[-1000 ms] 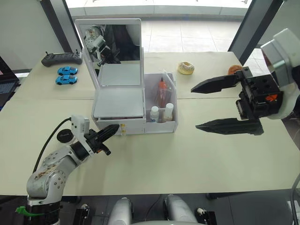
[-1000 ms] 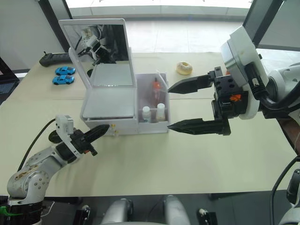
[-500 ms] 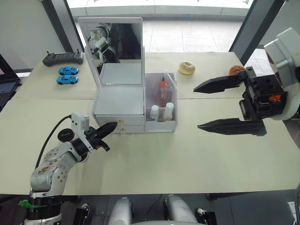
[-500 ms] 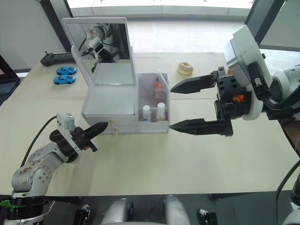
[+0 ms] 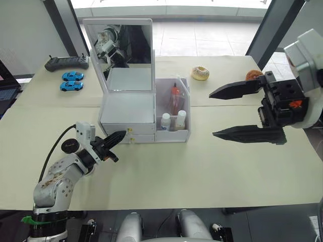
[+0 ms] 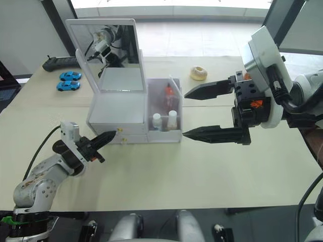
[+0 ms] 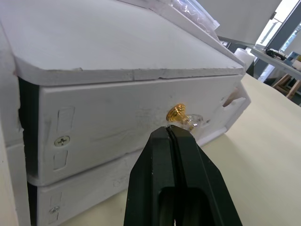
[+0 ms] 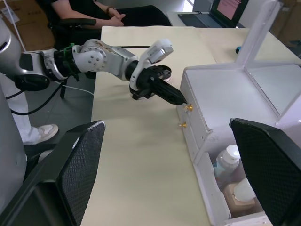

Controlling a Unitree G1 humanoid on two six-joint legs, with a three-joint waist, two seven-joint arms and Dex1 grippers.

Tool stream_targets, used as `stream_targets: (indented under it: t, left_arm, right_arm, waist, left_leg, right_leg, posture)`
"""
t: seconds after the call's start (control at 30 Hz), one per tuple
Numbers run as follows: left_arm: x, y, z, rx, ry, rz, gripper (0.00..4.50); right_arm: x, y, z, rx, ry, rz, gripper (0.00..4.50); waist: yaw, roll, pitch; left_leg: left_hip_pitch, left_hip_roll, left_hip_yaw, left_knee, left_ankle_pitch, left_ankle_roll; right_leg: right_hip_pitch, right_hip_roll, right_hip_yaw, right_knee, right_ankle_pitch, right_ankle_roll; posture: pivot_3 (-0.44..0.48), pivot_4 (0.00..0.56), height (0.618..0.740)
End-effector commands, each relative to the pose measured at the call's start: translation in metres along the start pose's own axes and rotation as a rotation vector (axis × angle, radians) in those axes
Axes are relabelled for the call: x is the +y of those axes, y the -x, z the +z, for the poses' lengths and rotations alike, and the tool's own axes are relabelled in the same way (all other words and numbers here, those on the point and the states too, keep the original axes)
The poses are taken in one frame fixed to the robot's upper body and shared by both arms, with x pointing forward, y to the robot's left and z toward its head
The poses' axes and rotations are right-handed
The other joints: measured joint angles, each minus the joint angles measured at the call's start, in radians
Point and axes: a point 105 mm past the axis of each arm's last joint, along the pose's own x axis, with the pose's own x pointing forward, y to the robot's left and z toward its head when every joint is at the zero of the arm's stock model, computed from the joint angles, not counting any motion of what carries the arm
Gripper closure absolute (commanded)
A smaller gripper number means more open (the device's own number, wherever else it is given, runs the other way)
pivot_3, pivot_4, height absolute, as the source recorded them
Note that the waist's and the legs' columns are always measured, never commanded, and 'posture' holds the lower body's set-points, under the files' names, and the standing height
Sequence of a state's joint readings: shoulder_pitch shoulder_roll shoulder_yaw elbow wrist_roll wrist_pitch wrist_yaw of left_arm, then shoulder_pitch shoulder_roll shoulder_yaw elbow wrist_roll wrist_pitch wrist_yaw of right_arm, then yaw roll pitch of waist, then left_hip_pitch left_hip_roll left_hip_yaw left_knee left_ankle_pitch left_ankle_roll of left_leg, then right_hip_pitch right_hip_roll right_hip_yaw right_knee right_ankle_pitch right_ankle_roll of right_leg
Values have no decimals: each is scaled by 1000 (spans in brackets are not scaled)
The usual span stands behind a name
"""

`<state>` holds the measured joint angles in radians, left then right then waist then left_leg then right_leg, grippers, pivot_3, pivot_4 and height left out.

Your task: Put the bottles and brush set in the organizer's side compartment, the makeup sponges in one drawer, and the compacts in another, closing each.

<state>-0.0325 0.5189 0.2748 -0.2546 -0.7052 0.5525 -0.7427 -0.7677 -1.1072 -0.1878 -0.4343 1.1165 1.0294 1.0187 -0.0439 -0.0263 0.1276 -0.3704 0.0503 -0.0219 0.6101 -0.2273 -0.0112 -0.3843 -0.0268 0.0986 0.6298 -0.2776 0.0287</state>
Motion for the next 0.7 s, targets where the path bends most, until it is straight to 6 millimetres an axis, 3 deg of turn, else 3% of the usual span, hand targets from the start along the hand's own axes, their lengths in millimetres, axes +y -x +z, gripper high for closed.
stream_targets:
  t: [0.03, 0.1, 0.2, 0.3, 0.47, 0.57, 0.7]
  left_arm:
    - [15, 22, 18, -19, -77, 48, 4096]
    - [29, 37, 22, 10, -101, 77, 3631]
    - [63, 65, 38, 53, -184, 179, 2667]
    - [84, 85, 51, 80, -247, 240, 1801]
    - [123, 141, 89, 129, -391, 404, 180]
    - [133, 166, 100, 165, -431, 456, 71]
    - [139, 180, 107, 168, -457, 499, 71]
  right_arm:
    - [-36, -2, -33, -40, -46, -164, 0]
    - [-45, 6, -54, -33, -88, -238, 0]
    - [-56, 28, -83, -7, -164, -355, 0]
    - [-59, 44, -105, 37, -188, -425, 0]
    - [-74, 101, -150, 71, -177, -711, 0]
    - [-73, 123, -169, 87, -182, -781, 0]
    - [-71, 136, -180, 106, -183, -807, 0]
  waist:
    - [0, -7, -4]
    - [1, -12, -6]
    - [9, -3, -2]
    - [10, -2, -1]
    - [3, -6, 0]
    - [-3, -3, 0]
    - [-1, 7, 0]
  left_leg:
    - [1, 0, 0, -1, 0, 0]
    - [1, 2, -2, -1, 0, 0]
    - [-2, -1, 0, 1, 0, 0]
    - [-2, -1, 0, 0, 0, 0]
    - [-1, 0, 0, -1, 0, 0]
    - [1, 1, 2, -2, 0, 0]
    - [2, 1, 4, -3, 0, 0]
  right_leg:
    - [0, 0, 0, 0, 0, 0]
    - [1, 3, -1, 0, -4, 5]
    - [-2, -1, 0, 0, 0, -1]
    - [-2, -1, -1, -1, -1, -1]
    - [-2, 0, -1, 0, -4, 4]
    - [-2, 0, -1, 0, -4, 4]
    - [-2, -1, 0, 1, -5, 5]
  posture:
    - [0, 150, 740]
    - [0, 150, 740]
    - [0, 150, 740]
    - [0, 150, 740]
    - [0, 150, 740]
    - [0, 150, 740]
    - [0, 150, 740]
